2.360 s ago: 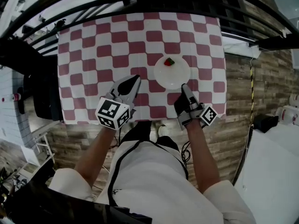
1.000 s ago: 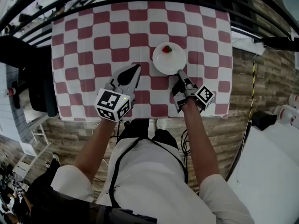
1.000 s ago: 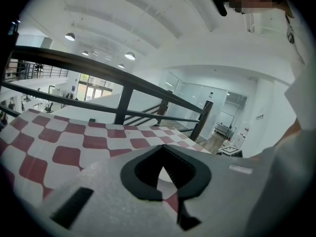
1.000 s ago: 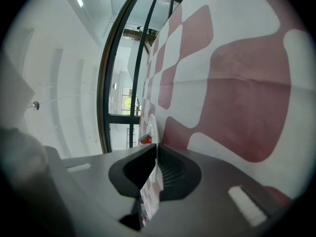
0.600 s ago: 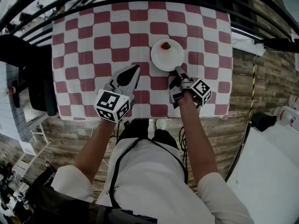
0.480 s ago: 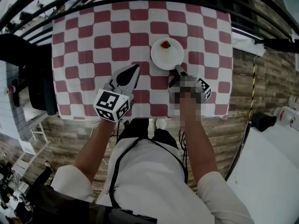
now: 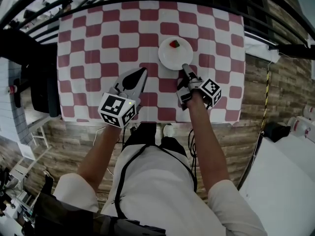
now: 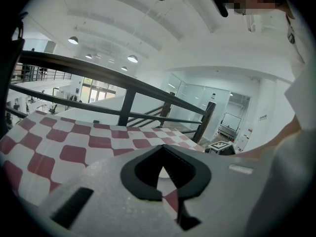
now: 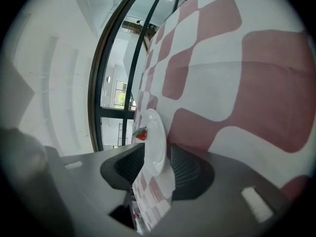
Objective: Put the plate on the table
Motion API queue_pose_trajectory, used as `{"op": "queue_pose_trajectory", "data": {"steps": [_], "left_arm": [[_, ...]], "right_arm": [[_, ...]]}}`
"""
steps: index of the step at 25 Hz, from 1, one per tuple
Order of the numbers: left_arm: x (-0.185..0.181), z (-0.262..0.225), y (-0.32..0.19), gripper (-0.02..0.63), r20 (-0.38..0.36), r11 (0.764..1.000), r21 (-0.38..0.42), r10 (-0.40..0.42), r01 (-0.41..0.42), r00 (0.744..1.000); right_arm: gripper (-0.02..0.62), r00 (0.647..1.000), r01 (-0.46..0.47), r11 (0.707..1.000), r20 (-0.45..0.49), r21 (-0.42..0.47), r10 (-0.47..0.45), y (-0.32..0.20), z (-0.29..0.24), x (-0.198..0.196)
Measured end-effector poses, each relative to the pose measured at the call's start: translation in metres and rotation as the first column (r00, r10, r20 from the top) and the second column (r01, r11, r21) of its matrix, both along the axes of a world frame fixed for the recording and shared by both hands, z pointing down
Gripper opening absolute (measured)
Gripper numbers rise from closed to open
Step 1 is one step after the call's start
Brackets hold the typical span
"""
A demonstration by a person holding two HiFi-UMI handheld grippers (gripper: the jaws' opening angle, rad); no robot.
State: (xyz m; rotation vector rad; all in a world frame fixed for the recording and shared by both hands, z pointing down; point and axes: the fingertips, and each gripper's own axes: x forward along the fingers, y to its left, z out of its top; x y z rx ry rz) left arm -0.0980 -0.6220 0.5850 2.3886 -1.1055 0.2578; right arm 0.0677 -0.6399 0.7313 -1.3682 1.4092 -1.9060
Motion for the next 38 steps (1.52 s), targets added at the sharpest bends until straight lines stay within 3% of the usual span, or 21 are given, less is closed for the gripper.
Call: {"op": "queue_pose_trajectory", "data": {"steps": [5, 9, 11, 17, 20, 23, 26, 33, 38], "left_arm": [[0.006, -0.011, 0.019, 0.006, 0.002, 1.000, 0.017, -0.009, 0.009, 1.000], [0.015, -0.025, 0.039, 0.006, 0.001, 0.999, 0.042, -0.017, 0.017, 1.000], [0.023, -0.035, 0.052, 0.006, 0.002, 0.998, 0.062, -0.020, 0.019, 1.000], [0.047, -0.071, 0.109, 0.006, -0.003, 0.992, 0.123, -0.035, 0.035, 0.999], [0.059, -0.093, 0.145, 0.006, -0.010, 0.988, 0.149, -0.042, 0.043, 0.999], [0.074, -0.112, 0.181, 0.006, -0.011, 0.982, 0.186, -0.044, 0.045, 0.999], [0.091, -0.130, 0.220, 0.006, -0.014, 0.973, 0.224, -0.043, 0.045, 0.999], [0.124, -0.154, 0.316, 0.006, -0.004, 0.970, 0.241, -0.042, 0.041, 0.999], [0.128, -0.166, 0.360, 0.007, -0.011, 0.965, 0.253, -0.073, 0.073, 0.997]], "right_arm": [[0.122, 0.999, 0.036, 0.999, -0.007, 0.036, -0.035, 0.026, -0.013, 0.007], [0.018, 0.993, 0.111, 0.984, -0.056, 0.140, -0.104, 0.046, -0.047, 0.011], [0.006, 0.990, 0.136, 0.966, -0.076, 0.218, -0.122, 0.055, -0.072, 0.016], [0.006, 0.983, 0.182, 0.879, -0.096, 0.441, -0.155, 0.110, -0.159, 0.035], [0.006, 0.955, 0.284, 0.822, -0.220, 0.494, -0.198, 0.151, -0.191, 0.048], [0.006, 0.912, 0.391, 0.740, -0.336, 0.548, -0.234, 0.194, -0.222, 0.055], [0.006, 0.898, 0.427, 0.672, -0.374, 0.606, -0.233, 0.239, -0.252, 0.065], [0.006, 0.899, 0.433, 0.603, -0.374, 0.670, -0.230, 0.338, -0.301, 0.099], [0.005, 0.895, 0.442, 0.586, -0.382, 0.679, -0.232, 0.378, -0.310, 0.118]]}}
